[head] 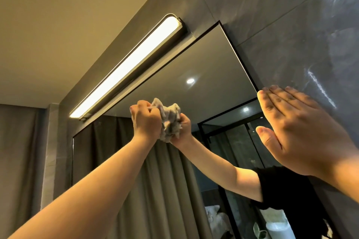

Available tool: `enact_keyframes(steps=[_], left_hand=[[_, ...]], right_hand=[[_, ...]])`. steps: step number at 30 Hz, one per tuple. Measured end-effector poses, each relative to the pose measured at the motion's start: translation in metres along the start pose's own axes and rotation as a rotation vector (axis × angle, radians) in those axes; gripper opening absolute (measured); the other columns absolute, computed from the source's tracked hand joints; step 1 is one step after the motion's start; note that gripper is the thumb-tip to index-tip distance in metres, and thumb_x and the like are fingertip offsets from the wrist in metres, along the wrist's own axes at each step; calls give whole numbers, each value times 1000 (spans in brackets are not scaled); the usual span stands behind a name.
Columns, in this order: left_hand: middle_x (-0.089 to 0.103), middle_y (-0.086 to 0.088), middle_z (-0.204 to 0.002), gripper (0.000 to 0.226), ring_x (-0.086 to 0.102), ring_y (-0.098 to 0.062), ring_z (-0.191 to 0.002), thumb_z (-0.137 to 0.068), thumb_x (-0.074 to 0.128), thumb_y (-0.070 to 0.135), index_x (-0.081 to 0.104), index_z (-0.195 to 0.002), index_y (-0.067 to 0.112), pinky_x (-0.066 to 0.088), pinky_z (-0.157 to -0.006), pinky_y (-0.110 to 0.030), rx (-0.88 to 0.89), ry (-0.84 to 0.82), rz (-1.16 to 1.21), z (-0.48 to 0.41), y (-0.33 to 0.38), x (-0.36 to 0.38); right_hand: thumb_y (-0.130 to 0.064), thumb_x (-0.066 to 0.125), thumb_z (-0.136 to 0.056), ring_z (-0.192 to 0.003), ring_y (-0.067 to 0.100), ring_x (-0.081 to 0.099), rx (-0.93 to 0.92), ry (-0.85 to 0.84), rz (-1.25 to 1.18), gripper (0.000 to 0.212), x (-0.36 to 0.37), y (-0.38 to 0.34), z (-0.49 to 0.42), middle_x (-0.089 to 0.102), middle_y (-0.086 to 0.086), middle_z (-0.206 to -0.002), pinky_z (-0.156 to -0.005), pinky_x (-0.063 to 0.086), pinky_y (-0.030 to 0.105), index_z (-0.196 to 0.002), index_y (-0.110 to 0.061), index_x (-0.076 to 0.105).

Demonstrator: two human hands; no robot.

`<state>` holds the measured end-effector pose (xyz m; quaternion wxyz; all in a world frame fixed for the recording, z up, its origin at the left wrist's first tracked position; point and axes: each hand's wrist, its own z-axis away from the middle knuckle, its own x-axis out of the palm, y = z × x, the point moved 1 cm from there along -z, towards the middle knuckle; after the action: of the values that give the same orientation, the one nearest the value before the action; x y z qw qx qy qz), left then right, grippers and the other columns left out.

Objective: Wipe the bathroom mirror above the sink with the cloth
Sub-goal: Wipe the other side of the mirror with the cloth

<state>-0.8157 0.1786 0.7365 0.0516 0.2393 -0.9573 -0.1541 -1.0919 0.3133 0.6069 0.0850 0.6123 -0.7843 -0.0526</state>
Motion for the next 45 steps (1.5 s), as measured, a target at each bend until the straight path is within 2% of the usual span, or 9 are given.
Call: enact_keyframes(steps=[3, 9, 13, 17, 23, 27, 33, 41, 45], left_hand=[[47, -4, -99, 9, 48, -24, -97, -83, 59, 20, 64, -90, 18, 40, -89, -36, 171, 141, -246, 11, -6, 7], [53, 1, -79, 22, 55, -14, -68, -82, 62, 11, 43, -87, 21, 47, -58, -27, 269, 46, -13, 46, 7, 25], [51, 5, -91, 19, 53, -3, -71, -85, 63, 14, 49, -93, 22, 39, -59, -10, 430, 48, -59, 70, 25, 37], [49, 9, -95, 20, 54, -5, -74, -88, 63, 33, 63, -100, 17, 46, -63, -11, 677, 23, -68, 83, 26, 43], [53, 2, -92, 6, 52, -1, -72, -90, 64, 22, 62, -93, 17, 44, -64, -18, 388, 111, -38, 52, 15, 43], [59, -9, -105, 20, 57, -23, -92, -88, 63, 25, 57, -104, 14, 39, -78, -27, 42, 177, -41, 1, -28, 21], [62, -9, -105, 22, 63, -25, -90, -89, 64, 27, 50, -103, 19, 49, -70, -32, -451, 331, 100, -3, -101, -3], [63, -5, -94, 11, 58, -20, -84, -90, 61, 29, 57, -90, 19, 40, -68, -28, -232, 283, 9, -26, -39, 10], [64, -6, -95, 14, 61, -22, -85, -89, 59, 33, 58, -88, 18, 50, -74, -33, -58, 198, -8, -37, 5, 29]], right_hand=[[-42, 31, -93, -133, 39, 50, 7, -23, -28, 72, -2, -1, -1, 52, 29, -139, -115, 25, 46, -142, 10, 43], [-42, 32, -92, -134, 39, 48, 22, -25, -25, 72, -3, -2, -1, 52, 29, -139, -116, 26, 47, -141, 10, 43], [-41, 33, -91, -135, 38, 47, 26, -44, -29, 73, -4, -2, -1, 51, 29, -141, -116, 26, 47, -142, 10, 43], [-41, 32, -91, -136, 38, 47, 20, -46, -30, 73, -4, -2, -2, 51, 28, -141, -117, 26, 47, -142, 9, 43], [-42, 32, -92, -136, 39, 46, 18, -43, -39, 73, -3, -1, -1, 50, 29, -141, -117, 26, 48, -142, 10, 42], [-41, 32, -91, -135, 39, 47, 20, -33, -41, 73, -3, -1, -1, 50, 30, -140, -117, 27, 49, -142, 10, 42], [-41, 31, -92, -135, 40, 46, 11, -32, -40, 73, -4, -1, -1, 50, 30, -141, -117, 28, 49, -142, 10, 42], [-40, 34, -90, -133, 41, 49, 6, 10, -48, 72, -1, -1, -1, 52, 31, -139, -116, 28, 49, -141, 11, 43], [-39, 35, -89, -133, 42, 49, 3, 24, -53, 73, -1, 0, -2, 52, 32, -138, -115, 26, 49, -141, 11, 43]])
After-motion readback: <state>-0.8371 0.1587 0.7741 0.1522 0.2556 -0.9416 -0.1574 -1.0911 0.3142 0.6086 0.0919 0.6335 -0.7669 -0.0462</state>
